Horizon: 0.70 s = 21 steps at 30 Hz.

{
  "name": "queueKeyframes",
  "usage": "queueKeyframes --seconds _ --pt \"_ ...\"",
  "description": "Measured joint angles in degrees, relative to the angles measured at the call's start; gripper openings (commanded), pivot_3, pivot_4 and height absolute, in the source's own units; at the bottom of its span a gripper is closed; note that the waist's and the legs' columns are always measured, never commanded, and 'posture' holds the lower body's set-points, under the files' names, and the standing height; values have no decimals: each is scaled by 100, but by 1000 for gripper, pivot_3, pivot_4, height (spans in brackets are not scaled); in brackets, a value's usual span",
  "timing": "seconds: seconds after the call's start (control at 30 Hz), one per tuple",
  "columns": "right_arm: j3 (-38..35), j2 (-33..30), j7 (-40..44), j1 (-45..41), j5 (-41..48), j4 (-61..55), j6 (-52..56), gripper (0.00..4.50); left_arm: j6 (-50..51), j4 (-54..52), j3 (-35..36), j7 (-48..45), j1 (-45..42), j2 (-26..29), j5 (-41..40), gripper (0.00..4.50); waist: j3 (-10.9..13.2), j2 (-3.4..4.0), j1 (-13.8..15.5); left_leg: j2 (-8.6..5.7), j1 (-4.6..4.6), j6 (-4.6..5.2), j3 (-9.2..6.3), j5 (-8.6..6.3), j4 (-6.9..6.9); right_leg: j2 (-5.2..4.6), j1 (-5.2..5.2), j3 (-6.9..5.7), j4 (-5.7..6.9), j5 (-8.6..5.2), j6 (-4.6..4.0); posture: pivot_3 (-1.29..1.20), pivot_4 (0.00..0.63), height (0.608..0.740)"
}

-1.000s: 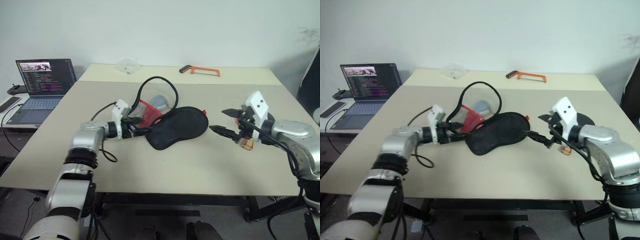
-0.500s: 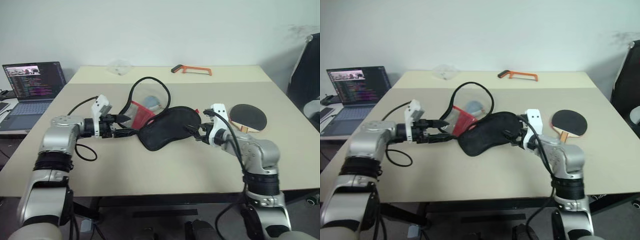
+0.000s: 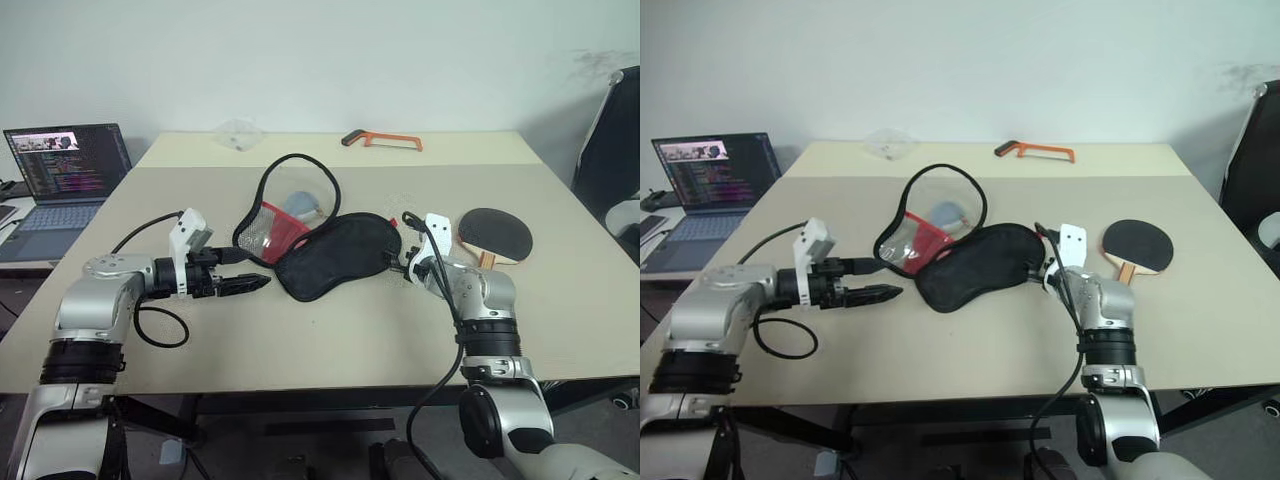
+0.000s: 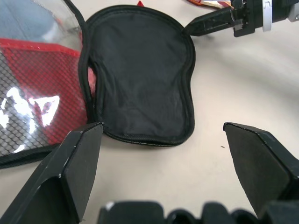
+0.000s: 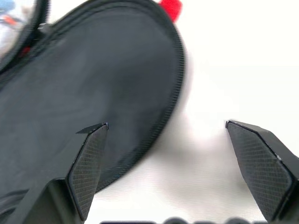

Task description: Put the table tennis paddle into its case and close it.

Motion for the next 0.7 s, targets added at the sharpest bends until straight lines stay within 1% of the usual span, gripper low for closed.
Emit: queueKeyframes --seconds 0.17,0.27,0.3,0.37,0.4,0.53,0.7 --pt "8 175 62 -56 -29 109 -99 4438 148 -235 161 89 170 193 -162 4500 -1 -1 -28 0 3 0 2 0 1 4 0 -3 1 0 0 0 150 740" --pt "97 387 161 -166 -29 248 -115 4438 208 -325 181 169 204 207 -209 4500 -1 -1 -75 3 4 0 2 0 0 4 0 -2 1 -1 -1 0 150 740" --pt "126 420 169 -193 -30 273 -121 4279 234 -361 181 171 221 207 -221 4500 -1 -1 -83 3 4 0 2 0 0 4 0 -2 1 -1 -1 0 150 740" --pt "166 503 216 -235 -29 376 -189 3870 262 -431 182 183 259 211 -285 4500 -1 -1 -96 3 3 0 1 0 -1 4 0 -2 0 -1 -1 0 150 740" --pt "182 538 252 -262 -29 460 -231 3562 273 -463 183 201 283 219 -317 4500 -1 -1 -99 3 2 0 0 0 -1 4 -1 -2 -1 -1 -1 0 150 740" --pt "213 525 320 -354 -47 791 -436 2088 311 -549 211 296 378 252 -379 4500 -1 -1 -106 0 0 0 -2 0 -1 3 0 -2 -3 -1 -1 0 150 740" --pt "201 371 312 -431 -89 1139 -695 428 378 -659 259 388 443 254 -422 4500 -1 -1 -110 0 -1 0 -4 0 -2 3 0 -1 -4 -2 -2 0 150 740"
